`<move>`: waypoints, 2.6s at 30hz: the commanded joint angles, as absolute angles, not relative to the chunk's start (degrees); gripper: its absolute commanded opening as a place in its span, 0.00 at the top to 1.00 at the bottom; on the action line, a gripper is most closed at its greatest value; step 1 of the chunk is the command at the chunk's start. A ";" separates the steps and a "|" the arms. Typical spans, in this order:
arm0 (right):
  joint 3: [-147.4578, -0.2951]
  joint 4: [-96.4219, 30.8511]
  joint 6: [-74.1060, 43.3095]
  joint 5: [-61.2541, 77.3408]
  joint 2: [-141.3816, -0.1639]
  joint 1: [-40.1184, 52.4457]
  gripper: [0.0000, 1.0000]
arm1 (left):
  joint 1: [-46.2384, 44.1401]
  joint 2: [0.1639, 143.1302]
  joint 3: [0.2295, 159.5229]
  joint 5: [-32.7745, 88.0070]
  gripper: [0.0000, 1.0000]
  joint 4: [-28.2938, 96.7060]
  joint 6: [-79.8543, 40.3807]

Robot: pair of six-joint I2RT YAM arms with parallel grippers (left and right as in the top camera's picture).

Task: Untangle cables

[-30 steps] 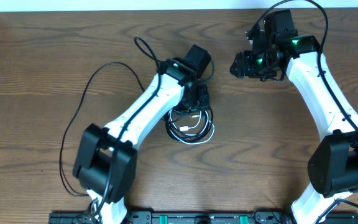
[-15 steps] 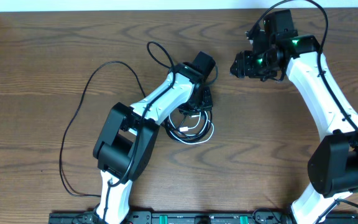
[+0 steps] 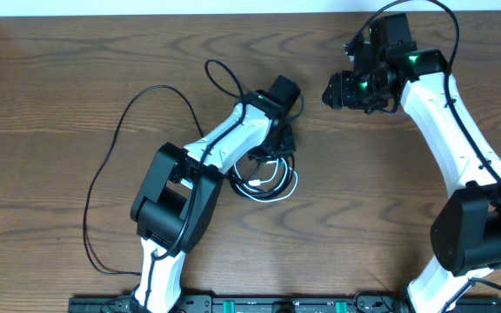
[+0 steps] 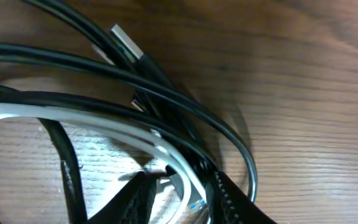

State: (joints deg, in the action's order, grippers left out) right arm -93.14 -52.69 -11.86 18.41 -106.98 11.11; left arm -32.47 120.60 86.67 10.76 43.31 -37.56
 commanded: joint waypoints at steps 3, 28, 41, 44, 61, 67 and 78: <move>-92.97 -52.90 -11.27 18.31 -107.04 11.22 0.41 | -32.56 121.51 85.56 9.10 0.81 43.51 -37.63; -92.97 -52.42 -7.31 25.56 -107.04 11.33 0.41 | -31.83 103.09 87.74 10.02 0.93 50.65 -34.96; -92.97 -50.98 -2.70 35.55 -107.04 11.44 0.43 | -23.40 90.94 87.74 22.83 0.93 50.06 -34.09; -92.97 -50.92 -2.66 35.51 -107.18 12.05 0.43 | -21.61 89.76 87.74 27.99 0.93 48.69 -33.01; -92.97 -50.04 -2.74 34.20 -109.10 14.50 0.42 | -17.26 80.47 96.66 24.51 0.93 41.10 -31.48; -92.97 -49.19 -2.68 34.24 -109.10 16.14 0.42 | -17.26 78.98 103.94 21.32 0.93 43.83 -29.65; -92.97 -47.37 1.02 40.14 -109.10 18.00 0.42 | -17.26 78.98 105.25 15.22 0.93 47.11 -29.08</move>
